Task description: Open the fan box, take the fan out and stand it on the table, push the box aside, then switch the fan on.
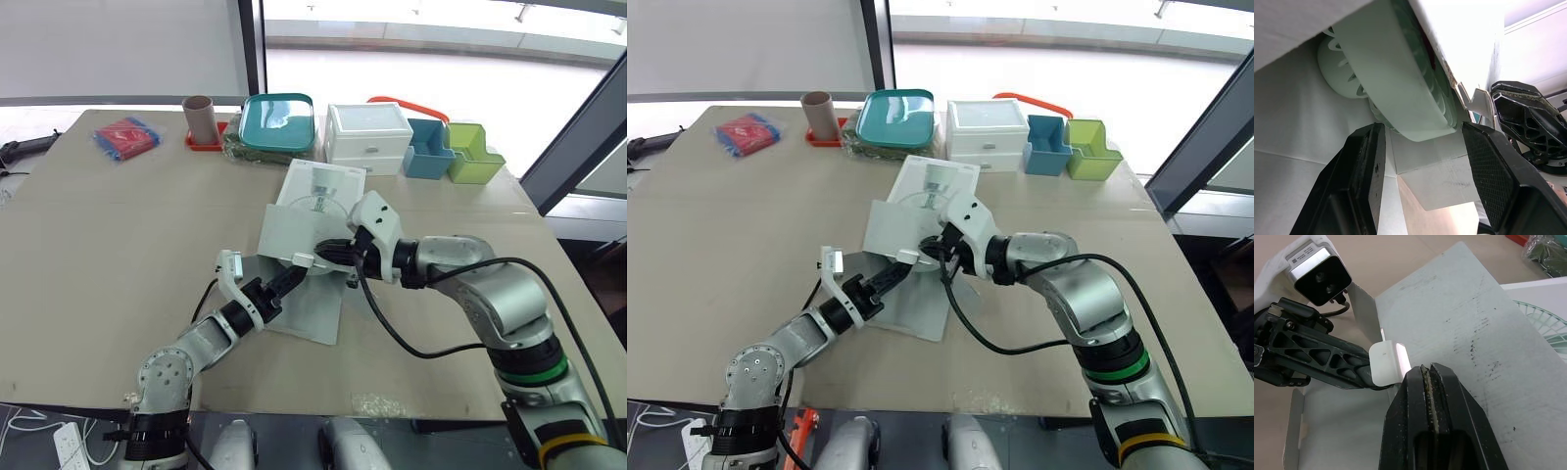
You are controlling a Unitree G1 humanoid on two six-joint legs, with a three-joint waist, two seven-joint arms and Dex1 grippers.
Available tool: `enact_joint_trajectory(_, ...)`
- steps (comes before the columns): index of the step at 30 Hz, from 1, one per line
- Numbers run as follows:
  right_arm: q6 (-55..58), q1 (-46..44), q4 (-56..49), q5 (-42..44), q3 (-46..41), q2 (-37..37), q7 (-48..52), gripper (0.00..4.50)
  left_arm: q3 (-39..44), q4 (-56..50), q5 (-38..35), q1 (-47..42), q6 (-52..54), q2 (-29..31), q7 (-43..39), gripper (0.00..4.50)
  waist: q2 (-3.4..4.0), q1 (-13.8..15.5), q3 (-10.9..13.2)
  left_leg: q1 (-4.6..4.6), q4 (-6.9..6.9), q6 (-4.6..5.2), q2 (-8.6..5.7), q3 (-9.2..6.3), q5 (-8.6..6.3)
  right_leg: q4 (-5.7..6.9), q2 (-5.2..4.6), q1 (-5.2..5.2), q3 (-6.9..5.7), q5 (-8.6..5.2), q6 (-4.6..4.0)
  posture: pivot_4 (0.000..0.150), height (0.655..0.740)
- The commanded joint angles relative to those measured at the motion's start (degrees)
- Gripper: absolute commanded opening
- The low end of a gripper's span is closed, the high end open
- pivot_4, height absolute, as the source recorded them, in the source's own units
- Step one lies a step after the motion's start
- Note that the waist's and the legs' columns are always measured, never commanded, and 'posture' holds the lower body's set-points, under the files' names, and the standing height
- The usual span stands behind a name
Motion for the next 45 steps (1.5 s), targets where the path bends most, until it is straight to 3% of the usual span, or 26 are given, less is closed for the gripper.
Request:
enact_joint_trajectory(1, -0.89, -0.31, -1.92, 0.02, -0.43, -0.15, -0.12, 0.00, 0.22, -0.18, 0.15, -1.06, -0.47, -0.44, 0.50, 2.86, 0.00, 0.00, 0.00, 0.00, 0.00, 0.00, 0.00, 0.00, 0.00, 0.00, 0.00, 0.00, 0.00, 0.00, 0.00, 0.150, 0.7400)
enact_joint_trajectory(7, -1.02, -0.12, -2.06, -0.07, -0.48, -0.13, -0.30, 0.00, 0.40, 0.76, 0.52, -1.93, -0.68, -0.66, 0.62, 2.86, 0.00, 0.00, 0.00, 0.00, 0.00, 0.00, 0.00, 0.00, 0.00, -0.01, 0.00, 0.00, 0.00, 0.00, 0.00, 0.150, 0.7400)
enact_joint_trajectory(10, -1.06, 0.08, -2.18, -0.13, -0.59, -0.24, -0.39, 0.00, 0.51, 0.99, 0.44, -2.44, -1.19, -1.16, -0.25, 2.24, 0.00, 0.00, 0.00, 0.00, 0.00, 0.00, 0.00, 0.00, 0.00, -0.01, 0.00, 0.00, 0.00, 0.00, 0.00, 0.150, 0.7400)
enact_joint_trajectory(11, -1.09, 0.11, -2.18, -0.15, -0.59, -0.27, -0.40, 0.00, 0.32, 1.04, 0.59, -2.63, -0.95, -1.05, -0.29, 1.82, 0.00, 0.02, 0.00, 0.00, -0.02, 0.00, 0.00, 0.00, 0.00, -0.01, 0.00, 0.00, 0.00, 0.00, 0.00, 0.150, 0.7400)
enact_joint_trajectory(22, -1.57, 0.22, -1.98, -0.56, -0.51, -0.53, -0.18, 0.00, 0.78, 1.39, -0.12, -2.86, -0.68, -1.49, -1.03, 1.82, -0.01, 0.04, 0.01, -0.01, -0.05, -0.02, -0.03, -0.01, 0.01, -0.04, -0.01, 0.00, 0.00, -0.01, 0.02, 0.150, 0.7400)
enact_joint_trajectory(24, -1.52, 0.33, -2.10, -0.56, -0.49, -0.47, -0.25, 0.00, 0.78, 1.36, -0.20, -2.79, -0.39, -1.30, -1.07, 1.46, -0.01, 0.04, 0.01, -0.01, -0.05, -0.02, -0.02, -0.01, 0.01, -0.04, -0.01, 0.00, 0.00, -0.01, 0.02, 0.150, 0.7400)
enact_joint_trajectory(26, -1.41, 0.42, -2.25, -0.51, -0.54, -0.38, -0.38, 0.00, 0.74, 1.16, -0.79, -2.61, 0.55, -0.65, -1.36, 1.46, -0.01, 0.04, 0.01, -0.01, -0.05, -0.02, -0.02, -0.01, 0.01, -0.04, -0.01, 0.00, 0.00, -0.01, 0.02, 0.150, 0.7400)
enact_joint_trajectory(34, -1.86, 0.82, -2.12, -0.63, -0.34, -0.10, -0.43, 0.00, 2.86, -1.93, -6.06, 1.27, 5.37, 4.77, -0.66, 1.46, -0.01, -0.08, 0.01, 0.01, -0.20, -0.02, 0.01, 0.00, 0.01, -0.12, 0.00, -0.02, 0.02, -0.02, 0.03, 0.150, 0.7400)
enact_joint_trajectory(45, -1.55, 0.87, -2.58, -0.22, -0.18, 0.21, -0.38, 0.00, 3.51, -6.02, -15.00, 5.77, 6.42, 7.84, 6.01, 1.46, -0.01, -0.06, 0.01, 0.02, -0.28, -0.02, 0.05, 0.00, 0.01, -0.20, 0.01, -0.03, 0.01, -0.01, 0.02, 0.150, 0.7400)
